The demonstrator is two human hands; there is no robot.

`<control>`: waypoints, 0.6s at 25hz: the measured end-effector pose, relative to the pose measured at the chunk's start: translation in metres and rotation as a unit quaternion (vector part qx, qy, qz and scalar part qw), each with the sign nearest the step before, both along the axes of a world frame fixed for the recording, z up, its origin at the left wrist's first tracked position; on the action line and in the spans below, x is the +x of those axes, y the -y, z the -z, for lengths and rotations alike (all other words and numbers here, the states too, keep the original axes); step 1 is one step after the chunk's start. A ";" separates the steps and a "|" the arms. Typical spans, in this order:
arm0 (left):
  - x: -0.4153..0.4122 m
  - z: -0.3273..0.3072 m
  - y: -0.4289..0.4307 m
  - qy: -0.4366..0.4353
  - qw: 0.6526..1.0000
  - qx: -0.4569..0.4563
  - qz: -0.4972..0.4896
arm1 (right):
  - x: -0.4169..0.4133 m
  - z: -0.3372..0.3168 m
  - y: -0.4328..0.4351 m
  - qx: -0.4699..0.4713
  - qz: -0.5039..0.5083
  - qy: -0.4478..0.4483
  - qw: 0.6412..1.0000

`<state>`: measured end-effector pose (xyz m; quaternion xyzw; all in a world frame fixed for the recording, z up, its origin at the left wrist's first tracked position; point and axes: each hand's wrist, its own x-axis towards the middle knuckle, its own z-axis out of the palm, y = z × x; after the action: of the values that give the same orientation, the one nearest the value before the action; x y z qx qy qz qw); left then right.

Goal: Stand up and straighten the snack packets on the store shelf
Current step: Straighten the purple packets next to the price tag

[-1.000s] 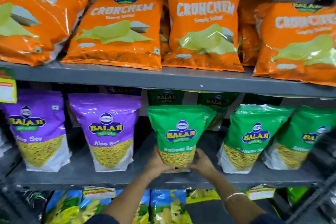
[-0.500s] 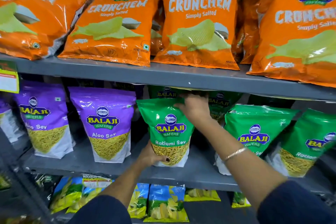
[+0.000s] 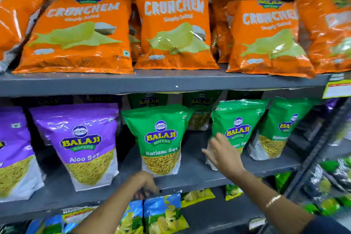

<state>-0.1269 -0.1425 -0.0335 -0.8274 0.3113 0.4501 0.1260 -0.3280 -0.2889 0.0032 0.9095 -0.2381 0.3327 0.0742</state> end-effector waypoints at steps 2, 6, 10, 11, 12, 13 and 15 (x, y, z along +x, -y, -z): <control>-0.026 -0.014 0.020 -0.073 0.997 0.004 -0.011 | -0.041 0.033 0.029 0.147 0.116 -0.159 0.969; -0.083 -0.024 0.088 -0.012 0.939 -0.344 0.004 | -0.092 0.056 0.095 0.456 0.179 -0.046 0.870; -0.120 -0.016 0.141 -0.062 0.861 -0.491 -0.119 | -0.080 0.045 0.136 0.589 0.008 -0.007 0.808; -0.124 -0.013 0.147 -0.063 0.844 -0.514 -0.138 | -0.073 0.047 0.140 0.583 -0.011 -0.012 0.812; -0.125 -0.009 0.150 -0.064 0.828 -0.533 -0.163 | -0.068 0.049 0.142 0.577 -0.025 -0.008 0.816; -0.124 -0.006 0.151 -0.060 0.816 -0.543 -0.187 | -0.062 0.054 0.143 0.580 -0.035 0.008 0.814; -0.121 0.000 0.149 -0.033 0.809 -0.544 -0.218 | -0.055 0.062 0.139 0.587 -0.038 0.042 0.808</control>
<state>-0.2480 -0.2914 -0.0334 -0.7911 0.3211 0.2497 -0.4568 -0.3826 -0.4280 -0.0591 0.7732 -0.3562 0.1701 -0.4963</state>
